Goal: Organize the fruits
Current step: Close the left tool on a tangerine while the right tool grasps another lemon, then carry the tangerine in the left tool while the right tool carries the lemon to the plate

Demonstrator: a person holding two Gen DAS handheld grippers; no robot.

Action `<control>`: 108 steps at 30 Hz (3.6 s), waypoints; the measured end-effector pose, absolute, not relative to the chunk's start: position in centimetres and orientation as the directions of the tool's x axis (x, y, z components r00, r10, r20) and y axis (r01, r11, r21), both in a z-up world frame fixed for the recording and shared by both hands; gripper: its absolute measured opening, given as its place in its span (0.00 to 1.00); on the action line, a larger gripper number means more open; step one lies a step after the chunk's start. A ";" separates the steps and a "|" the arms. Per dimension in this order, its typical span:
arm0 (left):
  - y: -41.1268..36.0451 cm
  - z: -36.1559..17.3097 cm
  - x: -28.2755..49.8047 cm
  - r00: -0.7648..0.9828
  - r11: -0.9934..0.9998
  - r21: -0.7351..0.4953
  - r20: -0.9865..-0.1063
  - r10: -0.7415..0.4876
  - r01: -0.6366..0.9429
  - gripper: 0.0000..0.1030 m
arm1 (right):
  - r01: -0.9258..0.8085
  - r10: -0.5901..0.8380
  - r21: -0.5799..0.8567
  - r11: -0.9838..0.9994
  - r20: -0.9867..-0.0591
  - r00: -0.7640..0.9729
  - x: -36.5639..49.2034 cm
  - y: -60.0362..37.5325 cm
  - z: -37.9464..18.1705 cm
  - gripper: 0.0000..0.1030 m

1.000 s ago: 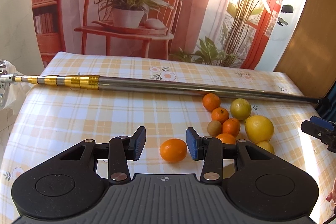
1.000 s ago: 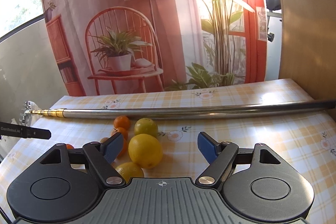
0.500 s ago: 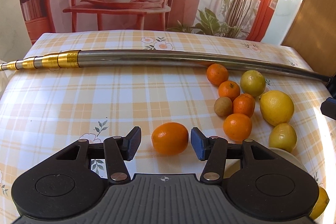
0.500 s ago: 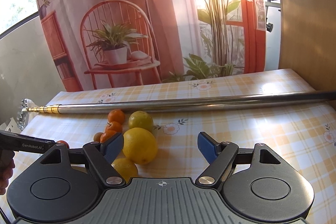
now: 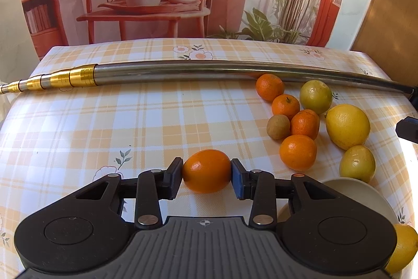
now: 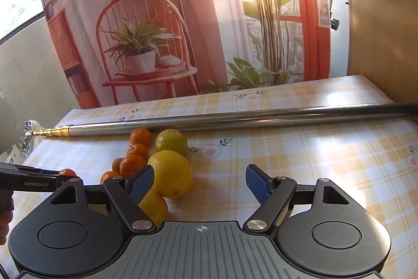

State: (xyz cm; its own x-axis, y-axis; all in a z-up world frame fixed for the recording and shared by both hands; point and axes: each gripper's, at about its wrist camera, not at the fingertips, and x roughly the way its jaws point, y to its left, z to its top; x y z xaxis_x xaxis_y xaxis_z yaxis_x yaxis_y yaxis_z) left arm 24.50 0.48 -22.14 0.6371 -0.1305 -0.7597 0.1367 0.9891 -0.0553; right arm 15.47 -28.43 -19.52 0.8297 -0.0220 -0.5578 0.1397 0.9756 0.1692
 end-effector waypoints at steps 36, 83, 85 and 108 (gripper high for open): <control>-1.9 -19.4 19.0 0.696 0.976 -0.066 -0.691 -0.194 0.206 0.40 | 0.040 0.109 0.265 0.963 -0.524 0.845 17.9 -28.7 -24.4 0.48; -3.0 -20.3 15.1 0.668 0.971 -0.069 -0.714 -0.209 0.230 0.40 | -0.012 0.160 0.297 0.955 -0.480 0.862 12.2 -25.7 -20.4 0.48; -3.3 -20.5 14.9 0.667 0.970 -0.054 -0.717 -0.203 0.238 0.40 | -0.018 0.169 0.299 0.954 -0.487 0.857 12.0 -25.4 -20.5 0.48; -3.8 -21.8 14.4 0.641 0.970 -0.014 -0.749 -0.171 0.243 0.41 | -0.066 0.233 0.308 0.949 -0.545 0.805 11.9 -23.4 -21.0 0.48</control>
State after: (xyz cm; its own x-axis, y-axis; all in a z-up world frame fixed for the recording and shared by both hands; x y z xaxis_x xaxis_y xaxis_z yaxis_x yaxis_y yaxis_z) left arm 14.39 -3.85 -21.84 0.6407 -0.1708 -0.7485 0.2427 0.9700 -0.0136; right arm 11.87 -23.42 -20.98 0.8051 0.2333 -0.5453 -0.0660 0.9489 0.3085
